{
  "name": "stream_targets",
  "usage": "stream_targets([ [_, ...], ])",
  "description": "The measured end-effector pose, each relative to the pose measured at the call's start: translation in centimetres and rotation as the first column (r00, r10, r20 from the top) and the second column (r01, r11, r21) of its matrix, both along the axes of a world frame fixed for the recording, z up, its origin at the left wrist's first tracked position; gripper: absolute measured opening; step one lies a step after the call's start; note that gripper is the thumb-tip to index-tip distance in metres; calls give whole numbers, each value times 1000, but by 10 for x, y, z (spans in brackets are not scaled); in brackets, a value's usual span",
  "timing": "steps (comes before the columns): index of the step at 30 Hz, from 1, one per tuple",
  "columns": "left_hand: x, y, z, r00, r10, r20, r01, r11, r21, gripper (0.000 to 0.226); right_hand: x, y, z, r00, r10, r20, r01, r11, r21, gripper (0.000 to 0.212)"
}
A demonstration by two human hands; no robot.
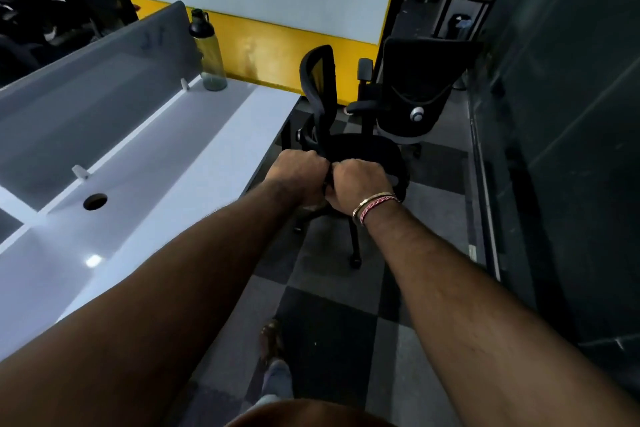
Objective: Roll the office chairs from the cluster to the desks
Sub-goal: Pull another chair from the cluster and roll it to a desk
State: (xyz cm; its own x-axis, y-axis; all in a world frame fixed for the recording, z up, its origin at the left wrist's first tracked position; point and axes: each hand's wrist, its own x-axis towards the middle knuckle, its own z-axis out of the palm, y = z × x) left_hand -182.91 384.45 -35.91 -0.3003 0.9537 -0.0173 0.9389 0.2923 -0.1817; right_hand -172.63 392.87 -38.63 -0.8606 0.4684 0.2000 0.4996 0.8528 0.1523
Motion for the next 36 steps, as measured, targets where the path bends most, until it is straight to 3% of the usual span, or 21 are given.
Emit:
stream_targets([
  [8,-124,99,-6,998,-37,40,38,999,-32,22,-118,92,-6,999,-47,7,47,998,-35,30],
  [23,-300,274,-41,990,-31,141,37,999,-39,26,-294,259,-39,995,-97,-12,94,986,-139,25],
  [36,-426,372,-94,939,-223,262,230,973,3,44,-403,339,-81,965,-259,-41,229,909,-350,25],
])
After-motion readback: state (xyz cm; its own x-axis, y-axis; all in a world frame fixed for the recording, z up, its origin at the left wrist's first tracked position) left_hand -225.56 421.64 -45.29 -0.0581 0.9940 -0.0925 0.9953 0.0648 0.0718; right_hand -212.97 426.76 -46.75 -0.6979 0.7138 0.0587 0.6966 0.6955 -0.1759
